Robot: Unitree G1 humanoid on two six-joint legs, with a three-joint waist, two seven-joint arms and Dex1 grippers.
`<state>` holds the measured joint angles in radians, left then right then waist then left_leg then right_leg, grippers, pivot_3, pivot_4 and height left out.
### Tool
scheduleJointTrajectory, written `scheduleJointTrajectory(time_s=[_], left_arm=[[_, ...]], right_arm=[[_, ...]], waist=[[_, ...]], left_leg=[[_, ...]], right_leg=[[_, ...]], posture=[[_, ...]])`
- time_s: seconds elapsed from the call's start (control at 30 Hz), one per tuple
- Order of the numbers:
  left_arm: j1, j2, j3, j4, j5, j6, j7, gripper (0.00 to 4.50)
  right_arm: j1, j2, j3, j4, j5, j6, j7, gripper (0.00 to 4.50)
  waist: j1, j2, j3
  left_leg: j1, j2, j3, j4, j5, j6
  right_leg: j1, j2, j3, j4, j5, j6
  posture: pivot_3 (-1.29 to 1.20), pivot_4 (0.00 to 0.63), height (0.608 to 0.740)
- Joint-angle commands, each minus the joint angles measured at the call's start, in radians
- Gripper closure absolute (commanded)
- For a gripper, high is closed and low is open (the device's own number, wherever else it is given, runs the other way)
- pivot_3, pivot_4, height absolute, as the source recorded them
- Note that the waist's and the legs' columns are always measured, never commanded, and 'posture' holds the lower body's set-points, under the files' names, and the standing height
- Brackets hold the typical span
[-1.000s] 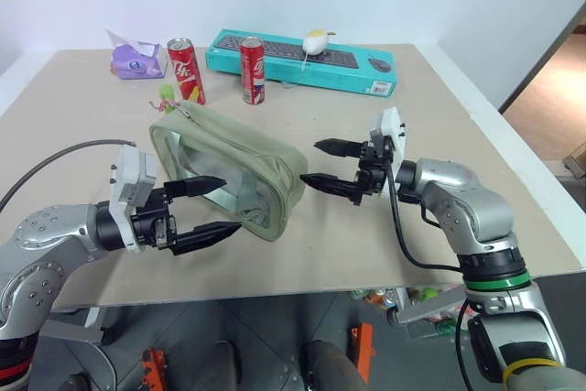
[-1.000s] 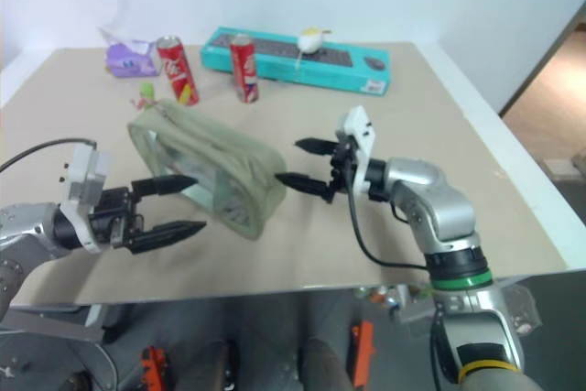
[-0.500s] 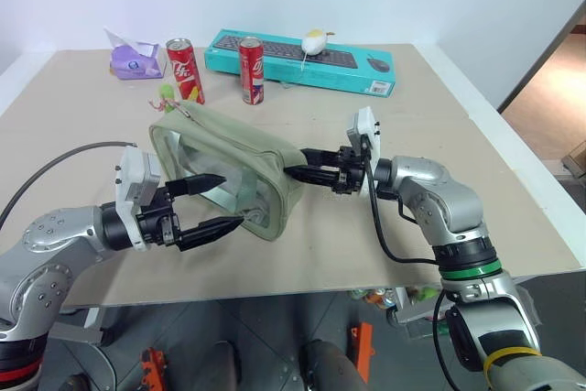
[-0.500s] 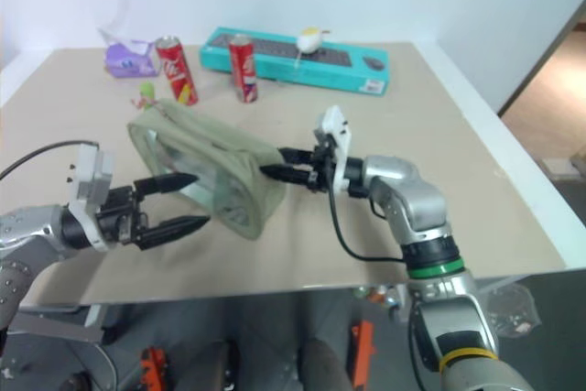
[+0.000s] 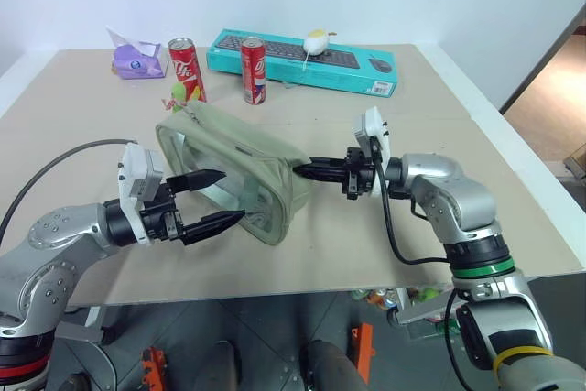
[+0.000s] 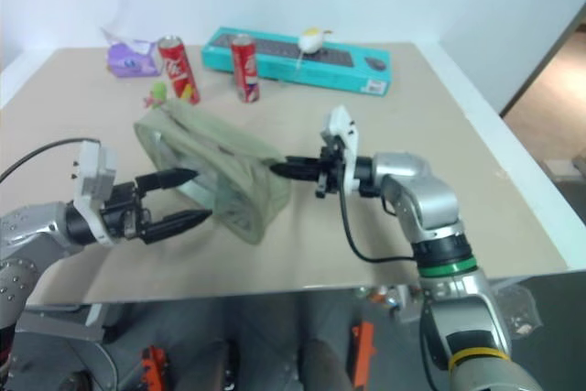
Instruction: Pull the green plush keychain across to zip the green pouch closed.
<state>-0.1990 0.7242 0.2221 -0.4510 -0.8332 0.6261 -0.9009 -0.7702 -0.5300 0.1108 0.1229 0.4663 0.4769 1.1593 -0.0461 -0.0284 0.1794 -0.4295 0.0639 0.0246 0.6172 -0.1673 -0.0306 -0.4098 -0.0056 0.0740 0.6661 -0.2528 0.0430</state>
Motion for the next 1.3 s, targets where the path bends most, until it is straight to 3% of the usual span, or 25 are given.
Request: scheduleJointTrajectory(time_s=[0.03,0.33,0.57,0.77,0.97,1.13,1.3], left_arm=[[-0.019,-0.002,0.0,-0.011,0.0,-0.019,-0.003,0.0],[-0.034,-0.014,-0.024,-0.006,0.019,-0.033,0.001,0.0],[-0.014,-0.015,-0.012,-0.021,0.016,-0.031,0.011,0.0],[-0.009,-0.011,-0.016,-0.023,0.014,-0.029,0.012,0.0],[-0.014,-0.013,-0.025,-0.02,0.013,-0.026,0.01,0.0],[-0.019,-0.012,-0.028,-0.014,0.004,-0.017,0.006,0.0],[-0.041,-0.012,-0.044,-0.013,-0.004,-0.012,-0.006,0.0]], right_arm=[[-0.092,-0.044,-0.036,0.102,-0.043,-0.113,0.063,4.48],[-0.337,-0.066,0.0,0.683,-0.25,-0.513,0.18,4.48],[-0.379,-0.049,-0.073,0.757,-0.224,-0.536,0.181,2.04],[-0.339,-0.07,-0.19,0.582,-0.141,-0.403,0.086,0.03],[-0.188,-0.114,-0.272,0.212,-0.059,-0.201,-0.049,0.03],[0.049,-0.1,-0.293,-0.217,0.073,0.05,-0.194,0.03],[0.214,-0.052,-0.265,-0.397,0.107,0.13,-0.304,0.03]], waist=[[0.0,0.0,0.0],[-0.001,0.0,0.001],[-0.002,0.0,0.001],[-0.001,0.001,0.001],[0.004,0.001,0.001],[0.002,0.001,0.001],[0.0,0.001,0.001]], left_leg=[[0.0,0.0,0.0,0.0,0.0,0.0],[0.0,0.0,0.0,0.0,0.0,0.0],[0.0,0.0,0.0,-0.001,-0.001,0.0],[0.0,0.0,0.0,-0.001,-0.001,0.0],[-0.001,0.0,0.0,-0.001,-0.001,0.0],[-0.001,0.0,-0.001,-0.001,-0.002,0.0],[0.0,0.0,-0.001,0.0,-0.002,0.0]], right_leg=[[0.0,0.0,0.0,0.0,0.0,0.0],[0.0,0.0,0.0,0.0,0.0,0.0],[0.0,0.0,0.0,0.0,0.002,-0.006],[0.0,0.0,0.0,0.0,0.002,-0.006],[0.0,0.0,0.0,0.0,0.002,-0.006],[0.0,0.0,0.0,0.001,0.002,-0.006],[0.0,0.0,0.0,0.001,-0.001,0.0]], posture=[[0.0,0.15,0.74],[0.0,0.15,0.74],[0.0,0.15,0.74],[0.0,0.15,0.74],[0.0,0.15,0.74],[0.0,0.15,0.74],[0.0,0.15,0.74]])
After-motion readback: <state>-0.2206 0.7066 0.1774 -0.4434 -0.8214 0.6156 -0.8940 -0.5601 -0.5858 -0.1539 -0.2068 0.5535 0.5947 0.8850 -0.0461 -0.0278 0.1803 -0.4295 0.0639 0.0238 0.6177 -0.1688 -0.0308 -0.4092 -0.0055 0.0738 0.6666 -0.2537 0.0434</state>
